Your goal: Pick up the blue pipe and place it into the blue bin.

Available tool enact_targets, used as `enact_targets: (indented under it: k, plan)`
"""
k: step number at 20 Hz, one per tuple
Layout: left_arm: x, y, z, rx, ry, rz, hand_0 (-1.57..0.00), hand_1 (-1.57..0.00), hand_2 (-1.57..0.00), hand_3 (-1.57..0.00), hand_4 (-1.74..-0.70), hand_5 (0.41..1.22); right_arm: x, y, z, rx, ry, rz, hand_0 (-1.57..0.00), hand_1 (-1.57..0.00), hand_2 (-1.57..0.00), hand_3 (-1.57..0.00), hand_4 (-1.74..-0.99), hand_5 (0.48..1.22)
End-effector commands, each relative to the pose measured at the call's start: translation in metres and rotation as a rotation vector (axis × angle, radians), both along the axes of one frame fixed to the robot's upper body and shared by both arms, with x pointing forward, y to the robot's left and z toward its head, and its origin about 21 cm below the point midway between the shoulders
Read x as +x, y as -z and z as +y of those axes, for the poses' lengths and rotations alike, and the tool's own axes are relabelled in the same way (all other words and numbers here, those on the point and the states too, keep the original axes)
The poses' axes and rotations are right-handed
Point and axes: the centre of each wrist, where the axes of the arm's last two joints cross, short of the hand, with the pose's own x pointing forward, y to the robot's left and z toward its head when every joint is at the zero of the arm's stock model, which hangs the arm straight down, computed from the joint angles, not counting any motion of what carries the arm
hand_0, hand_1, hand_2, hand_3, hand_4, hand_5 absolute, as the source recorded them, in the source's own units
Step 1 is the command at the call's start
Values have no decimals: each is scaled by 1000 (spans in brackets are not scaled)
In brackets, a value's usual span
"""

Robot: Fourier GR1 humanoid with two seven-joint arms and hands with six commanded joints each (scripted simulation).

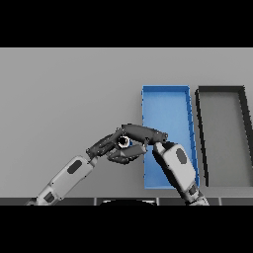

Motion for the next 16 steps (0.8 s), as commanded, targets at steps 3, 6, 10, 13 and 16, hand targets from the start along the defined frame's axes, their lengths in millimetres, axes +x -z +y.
enact_targets:
  k: [3, 6, 10, 13, 16]
  plan:
    - [-1, -1, -2, 2, -14, 46, -32, -30, -27, -29, -889, 587, 3, 2, 3, 1, 5, 13, -1570, -1570, -1570, -1570, -1490, 1220]
    - [3, -2, -1, 12, -31, 62, -16, -15, -13, -14, -896, 562, 4, -4, 1, 28, 14, 35, -1571, -1571, -1571, -1570, -1489, 1220]
    - [-2, 6, -3, 28, -29, 90, -6, -5, -5, -5, -911, 534, 7, -25, -9, 66, 2, 137, -1571, -1571, -1571, -1571, -1581, 1221]
    - [-4, 6, -2, 28, -26, 97, -3, -2, -2, -2, -915, 507, 14, -51, -18, 104, 15, 208, -1571, -1571, -1571, -1571, -1659, 1221]
    - [-6, 4, -5, 29, -24, 102, -1, -1, -1, -1, -919, 503, 21, -101, -30, 222, 19, 229, -1571, -1571, -1571, -1571, -1699, 1154]
